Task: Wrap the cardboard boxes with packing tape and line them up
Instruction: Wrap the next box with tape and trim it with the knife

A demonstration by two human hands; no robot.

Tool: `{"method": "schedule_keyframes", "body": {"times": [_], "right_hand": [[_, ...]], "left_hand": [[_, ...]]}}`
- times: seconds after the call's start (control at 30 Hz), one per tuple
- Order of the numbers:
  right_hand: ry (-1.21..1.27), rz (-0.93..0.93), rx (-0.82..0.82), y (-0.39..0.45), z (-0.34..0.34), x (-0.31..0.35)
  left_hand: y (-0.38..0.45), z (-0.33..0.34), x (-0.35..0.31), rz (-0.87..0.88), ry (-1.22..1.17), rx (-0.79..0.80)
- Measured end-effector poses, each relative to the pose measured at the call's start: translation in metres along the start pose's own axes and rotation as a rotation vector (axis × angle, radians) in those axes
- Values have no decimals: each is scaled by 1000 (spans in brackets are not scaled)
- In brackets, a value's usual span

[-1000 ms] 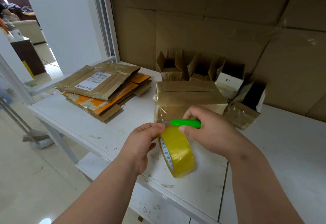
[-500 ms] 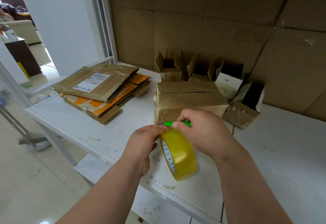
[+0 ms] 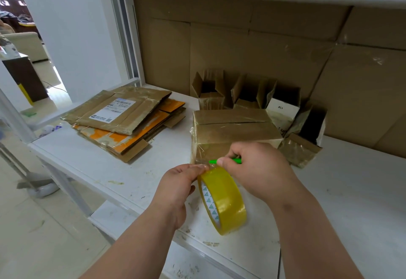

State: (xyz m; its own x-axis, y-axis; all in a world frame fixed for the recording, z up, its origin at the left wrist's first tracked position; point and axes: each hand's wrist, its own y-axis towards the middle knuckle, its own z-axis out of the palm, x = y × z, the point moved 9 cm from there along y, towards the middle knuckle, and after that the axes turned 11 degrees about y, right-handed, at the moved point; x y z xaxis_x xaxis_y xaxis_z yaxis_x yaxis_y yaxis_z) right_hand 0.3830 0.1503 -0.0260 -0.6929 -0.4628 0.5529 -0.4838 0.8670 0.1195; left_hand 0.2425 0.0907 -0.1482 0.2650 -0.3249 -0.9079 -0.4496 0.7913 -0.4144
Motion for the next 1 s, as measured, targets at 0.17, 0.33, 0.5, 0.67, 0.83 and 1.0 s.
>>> {"method": "schedule_keyframes", "body": {"times": [0.17,0.33,0.5,0.67,0.83,1.0], "right_hand": [[-76,-42,-15,1,0,11],[-81,-35,-13,2,3,13],[-77,-40,-25,2,3,14],[-20,-12,-6,-3,-4,7],[2,4,-18,-5,-4,3],[-50,-35,-25,-4,2,12]], "left_hand": [[0,0,1,3,20,6],[1,0,-1,14,32,11],[-3,1,-4,5,38,20],[-7,3,-9,7,58,36],[-9,2,-10,-1,46,44],[-11,4,-11,-10,35,43]]}}
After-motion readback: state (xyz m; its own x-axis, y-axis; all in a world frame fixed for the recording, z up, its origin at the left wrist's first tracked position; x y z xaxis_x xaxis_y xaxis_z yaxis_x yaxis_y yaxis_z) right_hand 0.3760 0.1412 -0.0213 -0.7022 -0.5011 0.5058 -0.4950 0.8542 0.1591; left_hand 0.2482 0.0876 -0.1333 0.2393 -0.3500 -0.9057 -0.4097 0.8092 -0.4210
